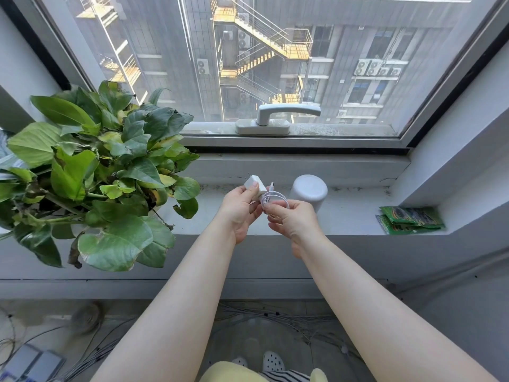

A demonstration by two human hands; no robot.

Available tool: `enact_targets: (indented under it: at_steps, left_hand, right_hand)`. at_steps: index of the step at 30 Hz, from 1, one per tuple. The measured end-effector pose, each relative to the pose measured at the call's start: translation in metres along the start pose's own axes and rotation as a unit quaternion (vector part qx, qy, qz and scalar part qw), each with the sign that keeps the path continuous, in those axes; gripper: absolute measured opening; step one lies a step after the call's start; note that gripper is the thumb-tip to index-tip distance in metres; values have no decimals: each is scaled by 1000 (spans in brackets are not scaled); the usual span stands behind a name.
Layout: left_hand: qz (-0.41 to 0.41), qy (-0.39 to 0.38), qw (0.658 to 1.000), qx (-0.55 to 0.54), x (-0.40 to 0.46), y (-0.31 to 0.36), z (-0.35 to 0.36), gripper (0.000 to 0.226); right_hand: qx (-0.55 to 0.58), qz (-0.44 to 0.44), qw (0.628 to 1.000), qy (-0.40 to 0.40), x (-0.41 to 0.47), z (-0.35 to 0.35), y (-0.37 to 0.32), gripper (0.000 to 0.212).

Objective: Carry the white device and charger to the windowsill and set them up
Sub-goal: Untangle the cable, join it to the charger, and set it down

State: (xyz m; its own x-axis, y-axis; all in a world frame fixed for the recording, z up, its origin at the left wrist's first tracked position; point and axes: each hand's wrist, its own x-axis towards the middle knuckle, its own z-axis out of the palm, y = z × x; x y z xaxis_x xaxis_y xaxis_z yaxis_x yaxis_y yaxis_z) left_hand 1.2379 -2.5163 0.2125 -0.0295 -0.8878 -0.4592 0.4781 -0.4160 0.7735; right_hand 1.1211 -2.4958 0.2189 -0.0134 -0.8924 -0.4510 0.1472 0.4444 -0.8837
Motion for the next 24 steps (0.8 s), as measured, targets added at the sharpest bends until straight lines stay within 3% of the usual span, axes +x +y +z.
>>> enact_targets:
  at_steps: [3, 9, 13, 18, 24]
  left_hand:
    - [9, -7, 1000, 10, -1, 0, 1, 13]
    - [35, 26, 999, 11, -2, 3, 1, 12]
    - [25, 21, 999, 7, -3, 3, -2, 12]
    - [24, 11, 1000, -2, -3, 1, 2, 12]
    - [27, 4, 999, -25, -4, 1, 4, 11]
  right_hand:
    - [4, 17, 1000, -6, 0, 0, 0, 4]
    - [32, 22, 999, 5, 1, -2, -2, 9]
    - [-10, -1, 1000, 10, 2, -4, -3, 4]
    - [-45, -28, 999, 8, 2, -3, -2, 16]
    - [29, 3, 999, 16, 1, -2, -4, 32]
